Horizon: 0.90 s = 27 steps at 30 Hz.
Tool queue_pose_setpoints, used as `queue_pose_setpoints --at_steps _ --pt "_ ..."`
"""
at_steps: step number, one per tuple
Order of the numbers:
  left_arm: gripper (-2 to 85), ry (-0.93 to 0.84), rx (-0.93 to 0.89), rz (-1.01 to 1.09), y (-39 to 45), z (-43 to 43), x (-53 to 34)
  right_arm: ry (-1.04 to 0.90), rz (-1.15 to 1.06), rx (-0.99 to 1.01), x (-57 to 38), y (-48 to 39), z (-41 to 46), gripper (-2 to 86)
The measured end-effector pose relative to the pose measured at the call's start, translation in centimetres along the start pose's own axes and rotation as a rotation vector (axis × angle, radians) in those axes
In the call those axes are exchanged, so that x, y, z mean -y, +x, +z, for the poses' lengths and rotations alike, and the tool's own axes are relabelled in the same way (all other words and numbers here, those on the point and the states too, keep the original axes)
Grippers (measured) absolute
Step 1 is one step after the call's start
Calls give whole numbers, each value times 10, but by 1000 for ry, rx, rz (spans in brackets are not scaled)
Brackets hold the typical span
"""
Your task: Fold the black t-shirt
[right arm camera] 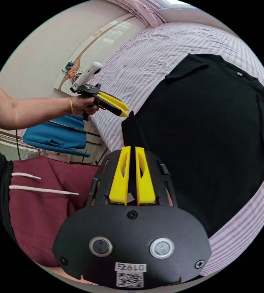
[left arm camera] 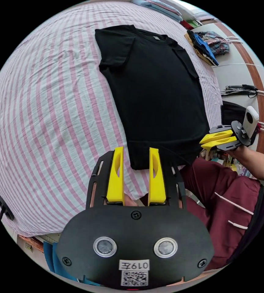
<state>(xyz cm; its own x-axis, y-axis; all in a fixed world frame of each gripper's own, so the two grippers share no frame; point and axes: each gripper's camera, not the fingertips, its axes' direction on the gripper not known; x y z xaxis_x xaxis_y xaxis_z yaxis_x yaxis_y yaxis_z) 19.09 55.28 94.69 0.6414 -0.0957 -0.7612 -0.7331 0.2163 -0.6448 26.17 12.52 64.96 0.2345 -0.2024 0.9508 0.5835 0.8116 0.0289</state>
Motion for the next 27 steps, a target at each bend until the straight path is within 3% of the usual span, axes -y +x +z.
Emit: queue_pose_setpoints --at_steps 8,15,20,22,27 --pt "44 -13 33 228 38 2 19 7 36 -96 6 -50 -5 -5" --pt "13 -102 34 539 80 -2 -7 -124 -170 -247 15 -130 31 9" --pt "9 -252 249 886 126 17 -46 -187 -280 -291 12 -190 42 11" --pt "9 -259 352 934 133 24 -51 -223 -326 -311 12 -218 48 7" --pt "10 -275 350 902 134 33 -44 -272 -353 -348 16 -261 61 11"
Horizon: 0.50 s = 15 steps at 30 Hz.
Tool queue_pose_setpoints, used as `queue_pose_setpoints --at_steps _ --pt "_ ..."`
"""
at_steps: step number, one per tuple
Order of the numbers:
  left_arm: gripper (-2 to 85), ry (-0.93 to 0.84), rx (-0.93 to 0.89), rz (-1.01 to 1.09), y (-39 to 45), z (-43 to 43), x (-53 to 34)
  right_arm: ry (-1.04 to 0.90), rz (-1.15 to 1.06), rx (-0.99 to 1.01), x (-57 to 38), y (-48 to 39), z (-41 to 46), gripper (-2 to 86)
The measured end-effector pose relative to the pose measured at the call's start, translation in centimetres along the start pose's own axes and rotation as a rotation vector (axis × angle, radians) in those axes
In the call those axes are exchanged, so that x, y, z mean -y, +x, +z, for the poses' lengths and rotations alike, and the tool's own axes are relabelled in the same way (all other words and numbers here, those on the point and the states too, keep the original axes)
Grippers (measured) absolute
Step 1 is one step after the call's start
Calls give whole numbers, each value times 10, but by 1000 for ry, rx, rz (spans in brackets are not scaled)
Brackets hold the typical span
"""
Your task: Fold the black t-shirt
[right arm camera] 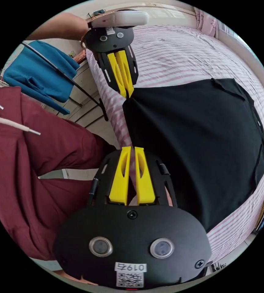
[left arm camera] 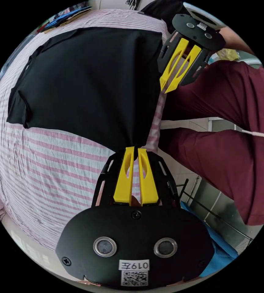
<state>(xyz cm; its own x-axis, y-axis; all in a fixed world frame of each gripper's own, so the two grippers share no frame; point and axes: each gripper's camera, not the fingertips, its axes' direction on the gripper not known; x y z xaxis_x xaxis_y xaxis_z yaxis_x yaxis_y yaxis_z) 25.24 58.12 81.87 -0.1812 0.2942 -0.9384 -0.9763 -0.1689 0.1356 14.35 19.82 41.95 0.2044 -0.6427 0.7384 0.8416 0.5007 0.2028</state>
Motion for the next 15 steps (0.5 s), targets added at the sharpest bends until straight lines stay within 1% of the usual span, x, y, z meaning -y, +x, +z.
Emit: queue_pose_setpoints --at_steps 3,5,7,8,9,10,11,12,13,15 --pt "9 -42 6 16 5 4 4 -19 3 -57 15 -22 -5 -2" --pt "8 -91 -12 5 7 10 2 -68 3 -76 22 -37 -5 -6" --pt "7 -144 -45 -33 8 19 -4 -151 -15 9 23 -57 -6 -8" --pt "7 -158 -63 -65 9 23 -12 -144 -10 1 22 -61 -11 -8" --pt "7 -157 -83 -79 10 24 -16 -77 32 -60 19 -68 -30 -7" --pt "6 -138 -131 -122 11 23 -26 -3 99 -118 14 -70 -52 -5" --pt "6 -94 -167 -181 11 19 -35 19 128 -149 13 -70 -61 -4" --pt "6 -68 -177 -216 10 16 -39 34 165 -225 10 -73 -74 1" --pt "6 -24 -200 -290 9 10 -46 22 156 -294 8 -78 -79 9" --pt "6 49 -240 -386 8 2 -52 -37 122 -347 8 -86 -76 46"
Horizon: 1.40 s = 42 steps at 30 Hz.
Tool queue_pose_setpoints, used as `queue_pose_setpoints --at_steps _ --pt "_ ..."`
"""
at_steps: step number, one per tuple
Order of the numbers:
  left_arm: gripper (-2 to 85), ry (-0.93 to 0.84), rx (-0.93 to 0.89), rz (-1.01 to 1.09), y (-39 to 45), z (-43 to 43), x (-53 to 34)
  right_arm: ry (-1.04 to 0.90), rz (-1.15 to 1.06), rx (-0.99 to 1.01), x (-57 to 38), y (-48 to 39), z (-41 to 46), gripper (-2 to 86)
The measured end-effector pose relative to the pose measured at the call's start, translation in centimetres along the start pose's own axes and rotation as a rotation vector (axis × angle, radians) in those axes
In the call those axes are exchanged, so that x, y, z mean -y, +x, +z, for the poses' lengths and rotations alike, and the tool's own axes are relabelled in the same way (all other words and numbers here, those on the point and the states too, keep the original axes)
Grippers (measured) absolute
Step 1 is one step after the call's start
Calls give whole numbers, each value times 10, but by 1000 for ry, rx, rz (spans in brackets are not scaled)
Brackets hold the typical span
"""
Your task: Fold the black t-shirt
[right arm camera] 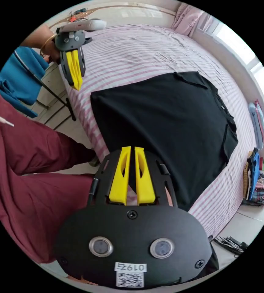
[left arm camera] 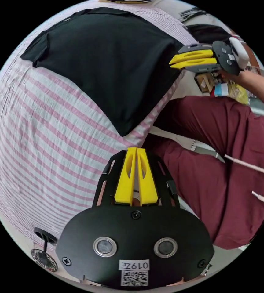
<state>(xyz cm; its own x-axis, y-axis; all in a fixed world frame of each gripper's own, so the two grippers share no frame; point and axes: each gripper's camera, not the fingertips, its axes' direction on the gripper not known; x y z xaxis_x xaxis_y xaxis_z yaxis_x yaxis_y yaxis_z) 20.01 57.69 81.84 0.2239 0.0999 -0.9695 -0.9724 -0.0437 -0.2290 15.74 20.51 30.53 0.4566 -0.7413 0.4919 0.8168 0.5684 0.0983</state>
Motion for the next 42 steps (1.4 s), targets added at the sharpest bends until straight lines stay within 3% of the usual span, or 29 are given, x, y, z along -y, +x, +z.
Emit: queue_pose_setpoints --at_steps 8,18,23,33,42 --pt "7 223 -90 -134 14 -18 3 -51 -126 -137 4 -48 -27 58" --pt "6 201 -98 -102 28 -13 -11 -84 -119 -150 3 -78 -68 -7" --pt "7 178 -70 -88 34 -9 -17 -24 -184 -157 -19 -93 -102 -9" --pt "7 102 46 -33 52 4 -9 -80 -367 -152 -59 -123 -113 -2" --pt "6 111 42 -146 42 2 -10 -15 -284 -165 -59 -130 -149 14"
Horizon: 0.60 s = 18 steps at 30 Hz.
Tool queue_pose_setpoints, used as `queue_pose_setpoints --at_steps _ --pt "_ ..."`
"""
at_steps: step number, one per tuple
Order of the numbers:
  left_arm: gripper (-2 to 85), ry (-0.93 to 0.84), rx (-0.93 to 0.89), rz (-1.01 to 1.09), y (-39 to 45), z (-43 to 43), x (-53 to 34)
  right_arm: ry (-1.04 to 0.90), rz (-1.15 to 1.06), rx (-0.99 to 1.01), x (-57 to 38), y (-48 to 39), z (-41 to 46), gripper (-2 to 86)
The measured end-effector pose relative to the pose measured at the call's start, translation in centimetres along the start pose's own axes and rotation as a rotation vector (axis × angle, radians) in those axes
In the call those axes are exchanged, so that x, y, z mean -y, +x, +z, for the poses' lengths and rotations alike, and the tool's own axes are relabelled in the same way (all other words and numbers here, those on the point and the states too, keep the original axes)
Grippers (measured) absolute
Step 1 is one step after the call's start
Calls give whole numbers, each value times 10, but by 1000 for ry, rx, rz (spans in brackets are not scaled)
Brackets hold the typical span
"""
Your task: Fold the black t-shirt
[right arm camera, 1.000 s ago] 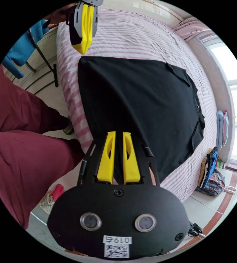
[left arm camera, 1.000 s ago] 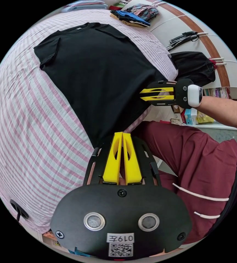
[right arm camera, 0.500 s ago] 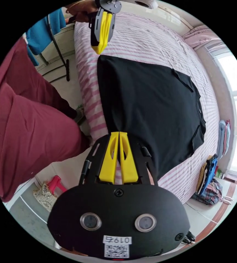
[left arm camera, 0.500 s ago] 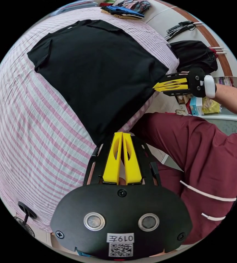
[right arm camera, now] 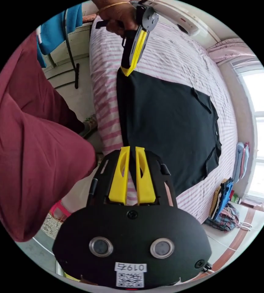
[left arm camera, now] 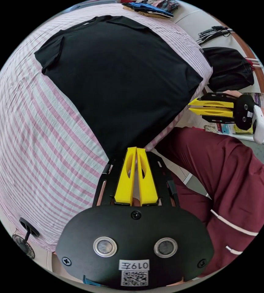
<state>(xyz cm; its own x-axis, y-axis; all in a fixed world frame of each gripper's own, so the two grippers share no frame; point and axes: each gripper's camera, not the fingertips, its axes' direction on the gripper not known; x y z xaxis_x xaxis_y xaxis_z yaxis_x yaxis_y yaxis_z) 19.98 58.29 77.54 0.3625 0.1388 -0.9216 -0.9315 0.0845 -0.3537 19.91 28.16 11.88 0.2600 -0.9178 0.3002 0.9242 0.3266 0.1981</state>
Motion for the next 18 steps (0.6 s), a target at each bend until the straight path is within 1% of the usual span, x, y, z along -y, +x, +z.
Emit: queue_pose_setpoints --at_steps 3,5,7,10,14,18 --pt "6 -11 -11 -15 -1 1 -4 52 71 178 10 10 -6 5" --pt "6 -14 -42 -38 -2 1 -7 67 97 158 18 12 -3 10" --pt "6 -6 -49 -43 1 1 -10 78 120 139 26 15 3 41" --pt "6 13 -40 -49 6 0 -15 59 81 129 32 9 17 73" --pt "7 39 -37 -71 9 -2 -19 72 51 70 27 3 25 63" --pt "7 48 -37 -70 10 -3 -20 45 36 50 21 6 38 62"
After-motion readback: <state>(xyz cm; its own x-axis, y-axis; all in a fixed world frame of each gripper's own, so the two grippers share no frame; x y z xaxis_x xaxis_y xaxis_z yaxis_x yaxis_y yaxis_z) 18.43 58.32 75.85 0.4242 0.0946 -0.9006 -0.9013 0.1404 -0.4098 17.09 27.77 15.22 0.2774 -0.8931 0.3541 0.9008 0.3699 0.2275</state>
